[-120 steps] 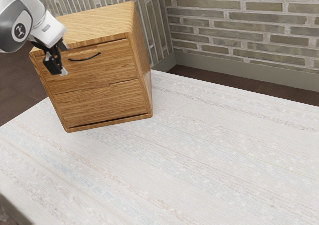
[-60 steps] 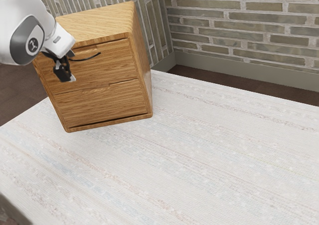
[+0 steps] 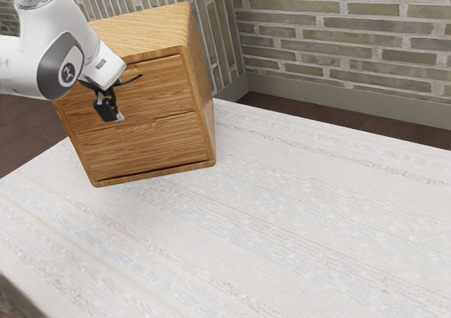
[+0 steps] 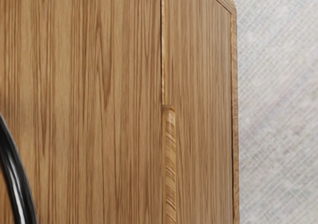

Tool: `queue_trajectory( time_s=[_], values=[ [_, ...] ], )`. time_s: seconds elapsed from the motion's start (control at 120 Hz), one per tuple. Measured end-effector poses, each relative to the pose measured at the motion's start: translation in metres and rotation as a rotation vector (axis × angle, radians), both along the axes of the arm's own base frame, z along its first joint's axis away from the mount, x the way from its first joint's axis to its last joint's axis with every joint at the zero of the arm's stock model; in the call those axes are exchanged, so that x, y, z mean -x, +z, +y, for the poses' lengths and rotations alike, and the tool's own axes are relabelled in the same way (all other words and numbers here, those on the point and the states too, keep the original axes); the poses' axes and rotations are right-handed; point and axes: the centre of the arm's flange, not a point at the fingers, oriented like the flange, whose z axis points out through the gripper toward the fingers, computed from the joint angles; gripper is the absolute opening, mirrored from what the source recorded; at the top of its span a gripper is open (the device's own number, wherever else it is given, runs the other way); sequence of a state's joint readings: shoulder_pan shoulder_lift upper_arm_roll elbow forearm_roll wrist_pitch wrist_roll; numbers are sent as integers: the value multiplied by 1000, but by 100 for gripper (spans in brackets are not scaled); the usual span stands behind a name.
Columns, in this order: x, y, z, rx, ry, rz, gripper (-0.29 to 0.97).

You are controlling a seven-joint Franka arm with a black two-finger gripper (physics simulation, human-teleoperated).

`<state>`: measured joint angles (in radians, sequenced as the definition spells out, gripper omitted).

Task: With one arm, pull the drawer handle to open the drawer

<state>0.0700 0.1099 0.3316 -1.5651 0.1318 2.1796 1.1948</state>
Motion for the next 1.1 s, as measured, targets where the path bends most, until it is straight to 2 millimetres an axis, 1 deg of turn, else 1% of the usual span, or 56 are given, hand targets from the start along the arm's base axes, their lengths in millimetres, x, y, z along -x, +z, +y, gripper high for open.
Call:
queue_trajectory(
  time_s=[0.133, 0.258, 0.425, 0.508, 0.533, 0.592, 0.642, 0.675, 0.683, 0.708, 0.725, 0.75, 0.775, 0.808, 0.842, 0.875, 0.9, 0.933, 0.958, 1.025, 1.067, 1.1],
  values=[
    [0, -1, -1, 2, 1, -2, 68],
    [-1, -4, -7, 10, -6, 1, 68],
    [1, -1, -19, 17, -24, -6, 60],
    [2, 2, -24, 21, -32, -9, 58],
    [5, 2, -28, 24, -37, -9, 58],
    [17, 6, -35, 33, -46, -12, 58],
    [25, 4, -41, 41, -54, -5, 66],
    [36, 9, -49, 45, -64, -13, 62],
    [40, 13, -51, 45, -67, -18, 57],
    [55, 26, -61, 45, -78, -39, 39],
    [67, 41, -75, 42, -101, -65, 42],
    [84, 62, -107, 39, -156, -102, 45],
    [99, 78, -131, 37, -199, -133, 49],
    [118, 95, -149, 34, -234, -165, 52],
    [129, 103, -158, 34, -251, -179, 55],
    [129, 107, -164, 37, -262, -178, 57],
    [128, 114, -167, 43, -264, -175, 59],
    [121, 127, -173, 63, -267, -156, 61],
    [116, 131, -180, 82, -271, -127, 62],
    [114, 126, -193, 158, -258, -25, 64],
    [118, 121, -197, 200, -232, 36, 65],
    [124, 122, -203, 221, -204, 73, 65]
  ],
)
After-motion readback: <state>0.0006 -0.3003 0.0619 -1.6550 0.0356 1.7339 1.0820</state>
